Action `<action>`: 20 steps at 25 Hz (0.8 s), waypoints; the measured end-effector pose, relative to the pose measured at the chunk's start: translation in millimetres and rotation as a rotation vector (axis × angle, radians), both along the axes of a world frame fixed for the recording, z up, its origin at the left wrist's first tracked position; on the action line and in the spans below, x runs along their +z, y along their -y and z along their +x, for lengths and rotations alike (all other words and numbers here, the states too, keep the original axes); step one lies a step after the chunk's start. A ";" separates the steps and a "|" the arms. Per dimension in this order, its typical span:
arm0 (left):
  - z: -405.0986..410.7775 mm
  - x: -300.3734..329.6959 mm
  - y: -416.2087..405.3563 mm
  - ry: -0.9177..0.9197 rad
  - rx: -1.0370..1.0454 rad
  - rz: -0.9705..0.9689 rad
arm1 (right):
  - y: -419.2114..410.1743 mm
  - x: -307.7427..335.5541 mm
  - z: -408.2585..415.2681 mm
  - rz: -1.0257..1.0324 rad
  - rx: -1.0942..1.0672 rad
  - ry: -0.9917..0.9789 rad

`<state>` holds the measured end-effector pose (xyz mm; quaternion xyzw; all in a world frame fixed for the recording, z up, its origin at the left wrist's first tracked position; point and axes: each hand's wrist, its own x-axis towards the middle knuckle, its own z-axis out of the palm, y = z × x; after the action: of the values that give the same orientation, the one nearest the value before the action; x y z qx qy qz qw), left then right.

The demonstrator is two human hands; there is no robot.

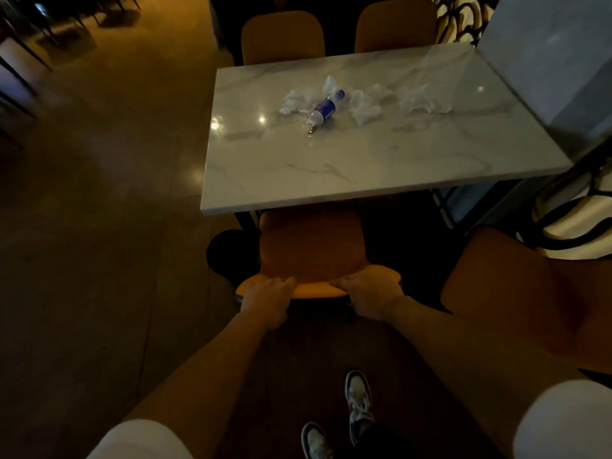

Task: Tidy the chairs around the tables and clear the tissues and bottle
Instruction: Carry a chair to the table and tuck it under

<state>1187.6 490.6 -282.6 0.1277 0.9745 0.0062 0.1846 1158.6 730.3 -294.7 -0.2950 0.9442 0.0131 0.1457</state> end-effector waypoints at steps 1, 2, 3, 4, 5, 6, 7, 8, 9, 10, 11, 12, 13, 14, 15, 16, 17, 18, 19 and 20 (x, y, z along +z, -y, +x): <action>-2.3 1.0 -0.6 0.009 0.012 0.006 | -0.3 -1.9 -2.8 0.004 0.008 -0.003; -5.4 1.3 -0.9 0.015 0.017 0.017 | -1.1 -3.0 -6.5 -0.001 0.017 -0.005; -8.0 1.3 -1.1 0.025 0.017 0.023 | -2.1 -4.4 -10.4 -0.007 0.026 -0.001; -10.7 1.5 -1.2 0.034 0.015 0.019 | -3.2 -6.0 -14.3 -0.013 0.034 0.000; -13.7 2.9 -1.2 0.039 0.015 0.014 | -4.0 -6.7 -18.0 -0.016 0.039 -0.001; -17.3 3.9 -1.3 0.041 0.016 0.013 | -4.5 -7.8 -21.7 -0.013 0.042 0.001; -22.3 4.6 -1.3 0.037 0.017 0.018 | -4.3 -8.3 -26.5 -0.012 0.045 0.000; -26.7 4.1 -0.8 0.039 0.018 0.025 | -4.2 -9.1 -31.2 -0.019 0.047 0.001; -30.4 4.0 -0.6 0.042 0.021 0.032 | -4.5 -10.0 -35.3 -0.031 0.047 0.012; -33.7 3.7 -0.4 0.041 0.021 0.032 | -4.9 -10.8 -38.9 -0.042 0.047 0.022; -36.5 3.4 -0.3 0.035 0.018 0.026 | -5.5 -11.8 -41.8 -0.042 0.052 0.026; -39.8 2.8 -0.3 0.024 0.013 0.021 | -6.1 -12.1 -45.8 -0.041 0.059 0.021; -44.2 2.8 -0.5 0.008 0.008 0.017 | -6.7 -11.4 -51.0 -0.044 0.065 0.016; -47.2 2.1 -0.8 -0.007 0.007 0.013 | -7.1 -10.1 -55.8 -0.048 0.071 0.014; -51.4 1.8 -0.9 -0.012 0.015 0.014 | -6.9 -8.6 -60.9 -0.049 0.077 0.015; -56.4 0.9 -0.2 -0.010 0.025 0.017 | -6.4 -8.3 -66.2 -0.049 0.081 0.016; -61.7 0.1 1.0 -0.007 0.032 0.018 | -5.5 -8.2 -70.8 -0.053 0.079 0.017; -66.6 -1.5 2.9 -0.005 0.035 0.021 | -4.3 -8.8 -75.3 -0.057 0.072 0.023; -71.1 -3.3 4.9 -0.005 0.035 0.025 | -3.1 -9.3 -79.5 -0.056 0.067 0.033; -74.8 -5.4 6.5 -0.007 0.031 0.027 | -2.3 -9.9 -83.0 -0.056 0.065 0.042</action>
<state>1112.8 484.0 -288.0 0.1149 0.9768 0.0218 0.1792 1075.6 732.6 -304.6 -0.3297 0.9309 -0.0151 0.1568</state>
